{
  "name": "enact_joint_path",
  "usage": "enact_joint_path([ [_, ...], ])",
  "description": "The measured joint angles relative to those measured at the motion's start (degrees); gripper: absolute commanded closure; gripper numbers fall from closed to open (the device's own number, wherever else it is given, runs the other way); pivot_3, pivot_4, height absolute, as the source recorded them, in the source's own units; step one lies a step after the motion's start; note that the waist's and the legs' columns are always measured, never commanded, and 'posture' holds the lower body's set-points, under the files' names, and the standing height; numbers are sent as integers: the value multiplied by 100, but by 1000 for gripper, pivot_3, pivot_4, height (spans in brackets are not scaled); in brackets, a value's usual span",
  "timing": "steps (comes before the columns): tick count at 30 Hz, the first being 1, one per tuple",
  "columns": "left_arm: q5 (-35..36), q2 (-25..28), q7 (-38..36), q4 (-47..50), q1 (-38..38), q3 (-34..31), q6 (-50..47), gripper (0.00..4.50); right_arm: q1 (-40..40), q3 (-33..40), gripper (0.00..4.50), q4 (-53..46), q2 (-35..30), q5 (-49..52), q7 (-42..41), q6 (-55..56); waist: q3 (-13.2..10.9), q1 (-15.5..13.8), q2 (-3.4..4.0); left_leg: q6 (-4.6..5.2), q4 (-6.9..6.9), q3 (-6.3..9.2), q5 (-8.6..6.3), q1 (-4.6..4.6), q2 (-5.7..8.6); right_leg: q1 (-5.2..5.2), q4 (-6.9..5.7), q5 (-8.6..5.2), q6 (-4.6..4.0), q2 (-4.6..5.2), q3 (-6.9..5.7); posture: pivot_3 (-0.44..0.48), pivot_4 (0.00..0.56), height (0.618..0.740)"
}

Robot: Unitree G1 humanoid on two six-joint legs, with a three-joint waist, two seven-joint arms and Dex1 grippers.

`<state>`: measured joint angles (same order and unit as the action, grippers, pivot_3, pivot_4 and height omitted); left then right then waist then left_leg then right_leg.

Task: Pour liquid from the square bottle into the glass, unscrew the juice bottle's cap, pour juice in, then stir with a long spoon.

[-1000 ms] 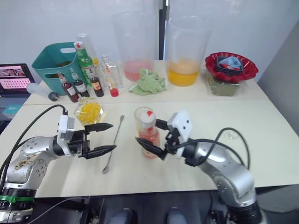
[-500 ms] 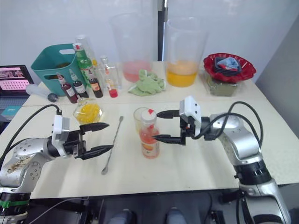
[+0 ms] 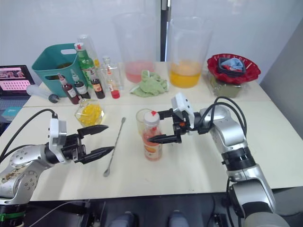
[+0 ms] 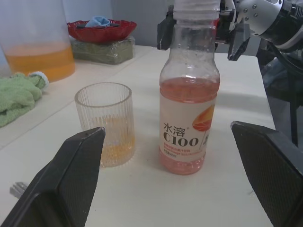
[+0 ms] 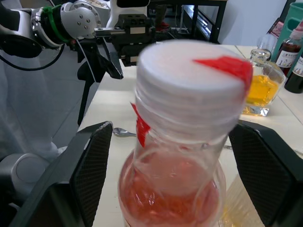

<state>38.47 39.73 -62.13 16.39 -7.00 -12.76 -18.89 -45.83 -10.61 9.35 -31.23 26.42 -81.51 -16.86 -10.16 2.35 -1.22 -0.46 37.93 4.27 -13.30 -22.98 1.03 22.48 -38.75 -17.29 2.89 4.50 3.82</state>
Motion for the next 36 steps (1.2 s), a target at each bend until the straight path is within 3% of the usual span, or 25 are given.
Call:
enact_joint_path([
  [7, 0, 1, 43, 63, 18, -1, -7, 0, -102, 9, 2968, 320, 149, -130, -226, 270, 0, -2, 0, 0, 0, 0, 0, 9, -2, -7, -1, 1, -1, -2, 0, 0, 150, 740],
  [9, -1, 1, 35, 74, 20, 14, -6, 0, 17, 52, 3285, 113, 106, -22, -224, 140, 0, -8, 0, 0, 0, 1, 0, 8, -2, -6, -2, 1, -2, -2, 0, 0, 150, 740],
  [14, -3, -2, -24, 61, 5, 57, -5, 0, 673, 340, 3299, -1067, -236, 325, 213, -642, 0, -74, 0, -1, 0, 0, 0, -34, 4, 37, -5, 1, -1, 7, 1, 0, 150, 740],
  [19, -10, -94, -188, -153, -300, 294, 1, 0, 1302, 942, 3300, -2241, -274, 597, 1500, -1377, 0, -133, 0, -6, 0, 0, 4, -54, 1, 68, -23, 3, -5, -2, 4, 0, 150, 740],
  [23, -18, -172, -364, -445, -600, 484, 12, 0, 1968, 1371, 3301, -3378, -4, 648, 3011, -1980, 0, -140, -1, -6, 0, -1, 4, -55, 2, 68, -23, 3, -5, -2, 7, 0, 150, 740],
  [28, -67, -241, -598, -782, -899, 711, 39, 0, 2552, 1396, 3304, -4551, 453, 657, 4719, -2935, 0, -129, -1, -7, 0, -2, 5, -54, 3, 68, -23, 3, -5, -5, 8, 0, 150, 740],
  [35, -158, -309, -919, -1175, -1258, 938, 138, 0, 2913, 1168, 3305, -5502, 1054, 698, 6267, -3733, 1, -121, -2, -8, 0, 0, 7, -51, 6, 64, -24, 3, -5, -7, 8, 0, 150, 740],
  [36, -186, -309, -951, -1216, -1295, 941, 144, 0, 2915, 1151, 2805, -5550, 1114, 708, 6385, -3800, 1, -117, -2, -8, 0, -1, 8, -49, 7, 62, -24, 3, -5, -7, 8, 0, 150, 740],
])
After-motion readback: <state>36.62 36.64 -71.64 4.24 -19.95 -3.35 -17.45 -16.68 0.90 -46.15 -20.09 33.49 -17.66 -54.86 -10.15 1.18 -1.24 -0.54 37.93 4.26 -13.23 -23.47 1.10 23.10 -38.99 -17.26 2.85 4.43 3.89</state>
